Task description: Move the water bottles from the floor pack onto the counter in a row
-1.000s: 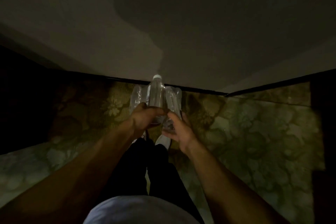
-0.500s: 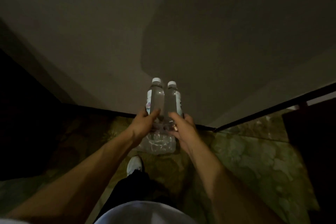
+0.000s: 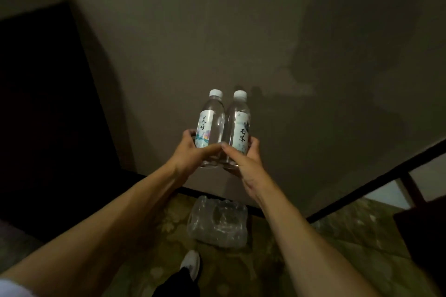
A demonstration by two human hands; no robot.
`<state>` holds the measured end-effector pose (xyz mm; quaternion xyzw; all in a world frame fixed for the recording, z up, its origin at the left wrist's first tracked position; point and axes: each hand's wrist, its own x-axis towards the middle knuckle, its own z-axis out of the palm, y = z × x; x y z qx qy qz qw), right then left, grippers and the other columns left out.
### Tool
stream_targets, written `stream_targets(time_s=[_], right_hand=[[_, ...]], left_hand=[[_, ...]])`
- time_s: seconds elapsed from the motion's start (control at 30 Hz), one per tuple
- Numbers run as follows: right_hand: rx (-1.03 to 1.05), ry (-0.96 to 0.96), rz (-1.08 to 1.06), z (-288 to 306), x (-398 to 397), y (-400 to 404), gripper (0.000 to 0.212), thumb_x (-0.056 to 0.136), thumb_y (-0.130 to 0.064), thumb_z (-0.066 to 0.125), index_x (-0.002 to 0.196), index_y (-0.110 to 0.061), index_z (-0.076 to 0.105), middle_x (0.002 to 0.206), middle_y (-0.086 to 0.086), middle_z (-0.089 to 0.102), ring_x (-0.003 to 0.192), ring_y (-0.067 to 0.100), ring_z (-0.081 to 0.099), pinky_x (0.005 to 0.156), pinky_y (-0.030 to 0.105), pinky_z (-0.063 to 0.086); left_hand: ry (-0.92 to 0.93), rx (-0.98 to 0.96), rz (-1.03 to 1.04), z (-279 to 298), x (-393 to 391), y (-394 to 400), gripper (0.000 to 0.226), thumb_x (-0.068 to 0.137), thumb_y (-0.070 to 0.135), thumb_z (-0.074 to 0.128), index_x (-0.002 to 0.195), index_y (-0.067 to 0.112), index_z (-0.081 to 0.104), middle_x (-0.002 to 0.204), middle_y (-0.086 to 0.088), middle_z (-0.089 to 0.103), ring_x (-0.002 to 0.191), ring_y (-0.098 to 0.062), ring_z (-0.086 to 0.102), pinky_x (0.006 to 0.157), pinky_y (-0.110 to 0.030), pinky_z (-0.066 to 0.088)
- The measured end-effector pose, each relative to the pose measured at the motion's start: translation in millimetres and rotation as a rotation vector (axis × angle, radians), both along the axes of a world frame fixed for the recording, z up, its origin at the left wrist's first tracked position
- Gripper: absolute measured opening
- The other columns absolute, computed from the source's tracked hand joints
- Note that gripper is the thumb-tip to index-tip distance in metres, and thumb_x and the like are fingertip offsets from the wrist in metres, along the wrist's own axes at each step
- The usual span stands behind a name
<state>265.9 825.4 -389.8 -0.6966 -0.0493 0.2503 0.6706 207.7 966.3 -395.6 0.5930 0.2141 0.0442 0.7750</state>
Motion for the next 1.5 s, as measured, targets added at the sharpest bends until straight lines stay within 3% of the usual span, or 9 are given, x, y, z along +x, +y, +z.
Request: stream_targets(time_s=[0.13, 0.3, 0.43, 0.67, 0.87, 1.07, 1.2, 1.33, 1.5], right_hand=[[0.049, -0.168, 0.02, 39, -11, 39, 0.043, 0.094, -0.034, 0.058, 0.128, -0.026, 0.032, 0.121, 0.008, 0.061, 0.108, 0.027, 0.064, 0.095, 0.05, 0.052], [0.082, -0.287, 0.073, 88, -29, 81, 0.05, 0.095, -0.033, 0.056, 0.135, -0.02, 0.03, 0.124, 0.012, 0.06, 0.109, 0.029, 0.063, 0.094, 0.053, 0.052], [0.104, -0.383, 0.088, 125, -40, 111, 0.05, 0.092, -0.024, 0.061, 0.133, -0.016, 0.036, 0.122, 0.012, 0.061, 0.106, 0.026, 0.065, 0.089, 0.046, 0.056], [0.198, -0.52, 0.11, 170, -72, 185, 0.057, 0.085, -0.013, 0.07, 0.13, -0.019, 0.036, 0.119, 0.008, 0.062, 0.105, 0.02, 0.064, 0.088, 0.037, 0.056], [0.279, -0.567, 0.121, 188, -106, 275, 0.055, 0.078, -0.003, 0.075, 0.117, -0.019, 0.041, 0.114, 0.01, 0.065, 0.1, 0.019, 0.067, 0.089, 0.039, 0.056], [0.254, -0.581, 0.103, 195, -137, 362, 0.058, 0.071, -0.007, 0.08, 0.113, -0.027, 0.045, 0.105, -0.001, 0.067, 0.098, 0.017, 0.067, 0.094, 0.046, 0.053], [0.251, -0.539, 0.136, 188, -158, 409, 0.048, 0.071, -0.008, 0.081, 0.102, -0.029, 0.05, 0.095, -0.005, 0.069, 0.089, 0.012, 0.068, 0.09, 0.043, 0.056], [0.238, -0.534, 0.157, 182, -173, 455, 0.056, 0.071, -0.002, 0.079, 0.113, -0.021, 0.047, 0.095, -0.003, 0.068, 0.085, 0.011, 0.067, 0.082, 0.033, 0.056], [0.217, -0.538, 0.18, 172, -173, 508, 0.063, 0.07, -0.002, 0.079, 0.121, -0.02, 0.046, 0.099, -0.004, 0.067, 0.091, 0.012, 0.067, 0.081, 0.032, 0.056]], left_hand=[[-0.136, 0.052, 0.142, 44, -21, 24, 0.064, 0.08, 0.029, 0.076, 0.129, 0.014, 0.037, 0.11, -0.011, 0.066, 0.086, -0.025, 0.073, 0.069, -0.036, 0.059], [-0.246, 0.125, 0.235, 93, -41, 61, 0.047, 0.089, 0.035, 0.066, 0.124, 0.016, 0.041, 0.106, -0.009, 0.068, 0.085, -0.02, 0.072, 0.067, -0.035, 0.056], [-0.327, 0.207, 0.254, 125, -54, 91, 0.048, 0.09, 0.028, 0.066, 0.129, 0.017, 0.041, 0.11, -0.003, 0.064, 0.098, -0.017, 0.067, 0.082, -0.033, 0.054], [-0.41, 0.347, 0.339, 174, -100, 164, 0.05, 0.082, 0.003, 0.073, 0.127, 0.004, 0.05, 0.102, -0.005, 0.068, 0.08, -0.005, 0.068, 0.065, -0.016, 0.055], [-0.378, 0.512, 0.436, 199, -146, 256, 0.05, 0.072, 0.012, 0.084, 0.113, 0.017, 0.056, 0.104, -0.004, 0.071, 0.095, -0.019, 0.07, 0.085, -0.042, 0.058], [-0.349, 0.726, 0.48, 220, -190, 334, 0.047, 0.073, 0.017, 0.084, 0.109, 0.016, 0.055, 0.092, 0.006, 0.066, 0.079, -0.002, 0.063, 0.06, -0.008, 0.048], [-0.304, 0.735, 0.503, 217, -212, 380, 0.052, 0.07, 0.017, 0.086, 0.113, 0.016, 0.056, 0.099, 0.0, 0.069, 0.088, -0.015, 0.067, 0.079, -0.031, 0.056], [-0.272, 0.729, 0.554, 207, -225, 422, 0.054, 0.071, 0.016, 0.085, 0.116, 0.016, 0.055, 0.102, 0.001, 0.067, 0.089, -0.013, 0.065, 0.078, -0.03, 0.054], [-0.233, 0.729, 0.612, 197, -220, 474, 0.06, 0.068, 0.023, 0.087, 0.119, 0.019, 0.054, 0.107, 0.001, 0.068, 0.095, -0.018, 0.066, 0.087, -0.045, 0.055]])
